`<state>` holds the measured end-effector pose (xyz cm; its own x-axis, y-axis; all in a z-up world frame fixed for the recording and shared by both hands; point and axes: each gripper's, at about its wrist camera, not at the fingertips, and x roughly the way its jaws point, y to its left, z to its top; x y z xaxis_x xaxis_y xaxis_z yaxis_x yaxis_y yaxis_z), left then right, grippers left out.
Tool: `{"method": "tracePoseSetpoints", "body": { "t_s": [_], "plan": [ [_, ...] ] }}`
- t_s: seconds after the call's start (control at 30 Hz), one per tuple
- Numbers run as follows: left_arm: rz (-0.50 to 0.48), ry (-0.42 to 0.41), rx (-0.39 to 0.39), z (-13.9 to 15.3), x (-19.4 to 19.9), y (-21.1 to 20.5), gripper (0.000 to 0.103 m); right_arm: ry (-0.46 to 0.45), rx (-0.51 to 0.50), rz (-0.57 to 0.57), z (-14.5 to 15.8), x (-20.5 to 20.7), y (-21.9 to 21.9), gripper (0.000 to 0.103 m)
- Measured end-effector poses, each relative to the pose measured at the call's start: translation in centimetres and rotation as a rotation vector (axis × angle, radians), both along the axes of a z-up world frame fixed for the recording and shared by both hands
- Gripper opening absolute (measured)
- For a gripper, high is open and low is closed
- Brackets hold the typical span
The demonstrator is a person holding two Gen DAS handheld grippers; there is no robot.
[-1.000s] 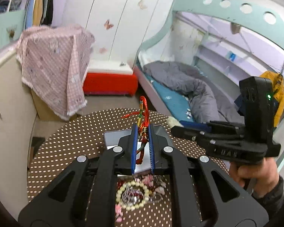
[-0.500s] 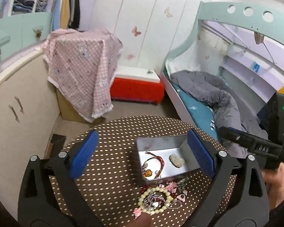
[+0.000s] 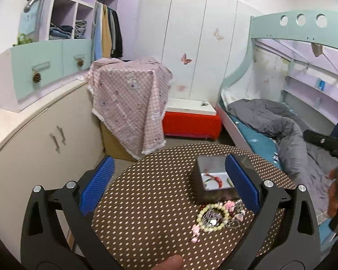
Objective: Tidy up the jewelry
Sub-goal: 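Drop the string bracelet into the grey box with the left gripper while the right drops the jade pendant, then grasp the pink charm with the left gripper while the right gripper grasps the pearl bracelet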
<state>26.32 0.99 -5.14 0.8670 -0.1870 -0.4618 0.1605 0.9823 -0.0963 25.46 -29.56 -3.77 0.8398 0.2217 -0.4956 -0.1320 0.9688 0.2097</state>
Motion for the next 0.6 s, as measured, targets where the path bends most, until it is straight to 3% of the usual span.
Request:
{"method": "tracePoseSetpoints", "body": {
  "t_s": [0.3,0.6],
  "plan": [
    [0.002,0.063,0.043,-3.3,-2.3,0.2,0.097,0.006,-0.112,-0.051,-2.6,-3.3,1.2,0.096],
    [-0.051,0.138,0.109,-7.0,-2.9,-1.7,0.097,0.105,-0.106,-0.036,-6.6,-3.4,0.9,0.096]
  ]
}}
